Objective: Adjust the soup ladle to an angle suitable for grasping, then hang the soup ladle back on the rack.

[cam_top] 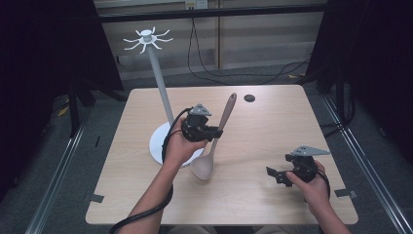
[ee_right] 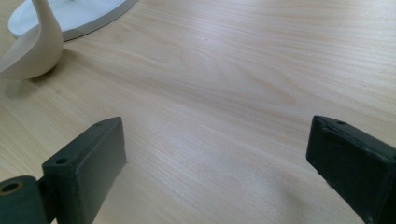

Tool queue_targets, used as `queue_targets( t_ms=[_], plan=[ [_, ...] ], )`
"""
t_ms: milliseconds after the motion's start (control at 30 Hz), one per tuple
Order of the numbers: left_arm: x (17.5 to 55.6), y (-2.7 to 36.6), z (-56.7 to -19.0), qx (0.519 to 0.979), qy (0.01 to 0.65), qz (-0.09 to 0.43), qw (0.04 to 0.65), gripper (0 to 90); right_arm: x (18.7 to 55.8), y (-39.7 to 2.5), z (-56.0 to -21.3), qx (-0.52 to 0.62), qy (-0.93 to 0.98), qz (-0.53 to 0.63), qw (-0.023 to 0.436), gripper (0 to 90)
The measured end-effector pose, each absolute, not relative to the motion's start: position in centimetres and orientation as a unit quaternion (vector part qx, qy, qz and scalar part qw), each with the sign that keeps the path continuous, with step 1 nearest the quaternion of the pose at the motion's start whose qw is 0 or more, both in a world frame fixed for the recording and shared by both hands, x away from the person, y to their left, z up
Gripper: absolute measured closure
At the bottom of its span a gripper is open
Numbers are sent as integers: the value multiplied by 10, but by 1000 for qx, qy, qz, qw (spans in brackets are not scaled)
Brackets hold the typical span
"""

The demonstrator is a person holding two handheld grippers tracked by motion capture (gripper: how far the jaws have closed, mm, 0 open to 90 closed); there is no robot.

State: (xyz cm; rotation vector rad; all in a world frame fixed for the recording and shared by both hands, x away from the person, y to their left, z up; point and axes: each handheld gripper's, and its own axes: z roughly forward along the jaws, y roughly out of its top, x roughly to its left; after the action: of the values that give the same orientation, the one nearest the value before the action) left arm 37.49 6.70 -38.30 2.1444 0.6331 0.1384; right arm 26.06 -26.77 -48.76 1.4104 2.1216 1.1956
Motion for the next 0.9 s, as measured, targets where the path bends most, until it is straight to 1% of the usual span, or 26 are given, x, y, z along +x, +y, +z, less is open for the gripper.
queue_targets(
  t_ms=[133,333,633,900],
  plan=[
    [373,74,-382,849,256,54,459,777,261,-268,-488,495,742,422,161,42],
    [370,83,-375,840,257,61,473,776,261,-267,-487,495,742,423,160,42],
    [363,90,-363,813,250,71,521,776,260,-266,-486,493,742,425,162,42],
    [359,100,-355,796,254,79,544,776,260,-265,-485,492,742,427,160,42]
  ],
)
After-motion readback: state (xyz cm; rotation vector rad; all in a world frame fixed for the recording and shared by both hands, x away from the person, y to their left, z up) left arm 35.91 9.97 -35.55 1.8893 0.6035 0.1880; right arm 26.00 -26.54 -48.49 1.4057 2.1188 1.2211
